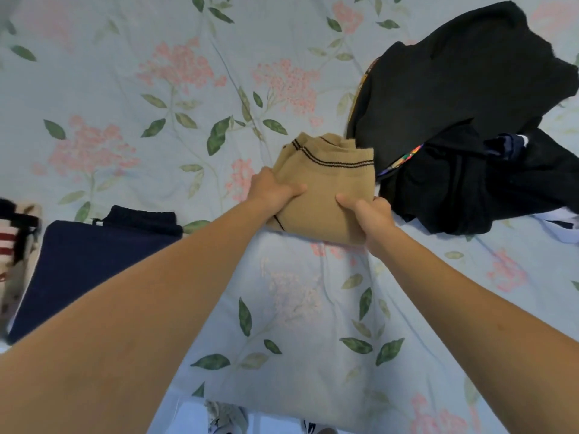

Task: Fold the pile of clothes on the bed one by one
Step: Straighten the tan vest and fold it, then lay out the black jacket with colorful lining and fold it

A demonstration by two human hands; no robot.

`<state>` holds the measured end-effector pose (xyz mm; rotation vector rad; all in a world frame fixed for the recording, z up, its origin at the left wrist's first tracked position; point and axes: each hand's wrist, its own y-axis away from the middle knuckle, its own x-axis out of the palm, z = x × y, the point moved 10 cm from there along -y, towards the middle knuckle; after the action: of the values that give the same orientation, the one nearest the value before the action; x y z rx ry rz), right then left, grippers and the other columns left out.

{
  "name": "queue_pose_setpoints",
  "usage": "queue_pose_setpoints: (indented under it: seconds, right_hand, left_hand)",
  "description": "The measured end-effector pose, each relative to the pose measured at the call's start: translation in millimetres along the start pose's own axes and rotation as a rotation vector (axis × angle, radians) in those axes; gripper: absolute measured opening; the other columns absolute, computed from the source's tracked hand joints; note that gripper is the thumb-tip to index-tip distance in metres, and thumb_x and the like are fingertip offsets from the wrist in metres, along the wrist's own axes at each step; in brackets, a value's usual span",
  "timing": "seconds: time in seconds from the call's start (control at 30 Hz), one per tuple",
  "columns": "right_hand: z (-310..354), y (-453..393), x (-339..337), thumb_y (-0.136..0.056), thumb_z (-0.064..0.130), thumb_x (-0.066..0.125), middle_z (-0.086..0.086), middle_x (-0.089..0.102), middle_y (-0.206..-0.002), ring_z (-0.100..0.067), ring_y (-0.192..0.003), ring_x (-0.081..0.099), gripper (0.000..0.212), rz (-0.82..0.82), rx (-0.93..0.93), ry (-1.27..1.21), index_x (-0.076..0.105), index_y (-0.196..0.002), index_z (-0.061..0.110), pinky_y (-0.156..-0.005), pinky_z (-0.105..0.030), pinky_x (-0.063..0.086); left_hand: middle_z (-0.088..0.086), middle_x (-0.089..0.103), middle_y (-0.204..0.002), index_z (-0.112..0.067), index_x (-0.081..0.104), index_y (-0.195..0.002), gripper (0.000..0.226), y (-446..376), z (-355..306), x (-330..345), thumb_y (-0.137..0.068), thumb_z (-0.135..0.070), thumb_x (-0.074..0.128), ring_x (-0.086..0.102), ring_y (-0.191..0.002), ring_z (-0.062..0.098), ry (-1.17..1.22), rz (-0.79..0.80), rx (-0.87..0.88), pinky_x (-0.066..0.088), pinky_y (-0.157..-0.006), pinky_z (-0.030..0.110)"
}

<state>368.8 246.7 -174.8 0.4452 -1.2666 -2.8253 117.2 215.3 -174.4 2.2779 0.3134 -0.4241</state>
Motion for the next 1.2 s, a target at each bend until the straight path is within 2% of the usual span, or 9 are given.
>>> queue_pose_setpoints:
  seconds: [0.07,0.17,0.33,0.57,0.73,0.83,0.93,1.03,1.2]
  right_hand:
    - [1,12,9,-0.079,0.026,0.09,-0.005,0.073,-0.111,-0.02,-0.092,0.07,0.053,0.097,0.021,-0.061,0.063,-0.122,0.011,-0.052,-0.029,0.059]
    - [8,38,18,-0.077,0.026,0.091,0.001,0.076,-0.117,-0.02,-0.103,0.072,0.058,0.113,-0.082,-0.036,0.067,-0.128,0.017,-0.081,-0.039,0.062]
    - [4,120,80,-0.079,0.019,0.089,0.006,0.076,-0.115,-0.017,-0.105,0.072,0.047,0.191,-0.151,-0.063,0.068,-0.121,0.025,-0.094,-0.045,0.058]
    - [-43,240,217,-0.08,0.02,0.088,0.001,0.074,-0.12,-0.02,-0.108,0.071,0.057,0.382,-0.068,-0.107,0.064,-0.131,0.019,-0.088,-0.04,0.059]
    - [-80,259,275,-0.084,0.029,0.085,-0.005,0.055,-0.142,-0.025,-0.127,0.055,0.083,0.334,-0.173,0.198,0.038,-0.151,0.018,-0.109,-0.05,0.049]
    - [-54,275,278,-0.088,0.02,0.068,-0.014,0.03,-0.16,-0.034,-0.146,0.029,0.086,0.073,-0.685,0.679,0.024,-0.161,0.013,-0.121,-0.047,0.031]
    - [-68,297,319,-0.101,0.024,0.048,-0.011,0.021,-0.171,-0.027,-0.159,0.018,0.067,0.223,-1.087,0.949,0.026,-0.163,0.013,-0.127,-0.048,0.023]
    - [-101,276,336,-0.108,0.037,0.032,-0.008,0.014,-0.174,-0.024,-0.162,0.009,0.061,0.278,-1.091,1.137,0.025,-0.165,0.017,-0.124,-0.053,0.026]
    - [-74,287,306,-0.108,0.031,0.038,0.0,0.014,-0.174,-0.014,-0.162,0.002,0.059,0.257,-1.097,0.974,0.025,-0.165,0.02,-0.131,-0.048,0.009]
  left_hand:
    - [0.009,0.061,-0.13,-0.008,0.051,-0.136,0.085,7,3,1,-0.071,-0.045,0.092,0.062,-0.116,0.028,0.075,0.105,-0.051,0.056,-0.098,0.044]
    - [0.009,0.067,-0.125,-0.007,0.057,-0.131,0.072,31,3,-15,-0.075,-0.031,0.093,0.067,-0.11,0.025,0.209,0.2,-0.039,0.058,-0.097,0.044]
    - [0.003,0.072,-0.123,-0.012,0.066,-0.132,0.061,91,31,-105,-0.079,-0.027,0.091,0.069,-0.111,0.017,0.27,0.125,0.083,0.056,-0.101,0.037]
    - [-0.006,0.075,-0.107,-0.018,0.07,-0.12,0.04,179,129,-258,-0.084,-0.026,0.086,0.071,-0.091,0.0,0.244,-0.021,0.068,0.056,-0.075,0.018]
    - [0.005,0.058,-0.136,-0.019,0.048,-0.146,0.064,193,191,-321,-0.089,-0.032,0.073,0.053,-0.128,0.025,-0.409,-0.424,0.048,0.048,-0.093,0.038]
    - [0.01,0.035,-0.163,-0.017,0.031,-0.16,0.07,207,185,-304,-0.097,-0.031,0.059,0.034,-0.148,0.03,-0.737,-0.604,0.287,0.035,-0.117,0.051]
    - [0.008,0.029,-0.168,-0.02,0.037,-0.16,0.059,199,208,-241,-0.105,-0.04,0.044,0.022,-0.157,0.027,-0.856,-0.401,0.529,0.023,-0.125,0.052]
    - [0.01,0.023,-0.17,-0.021,0.035,-0.161,0.059,187,236,-216,-0.107,-0.045,0.034,0.014,-0.159,0.03,-0.919,-0.355,0.452,0.022,-0.124,0.055]
    - [0.007,0.006,-0.174,-0.023,0.019,-0.165,0.062,200,190,-200,-0.108,-0.046,0.029,0.002,-0.161,0.027,-0.862,-0.403,0.478,0.012,-0.128,0.052]
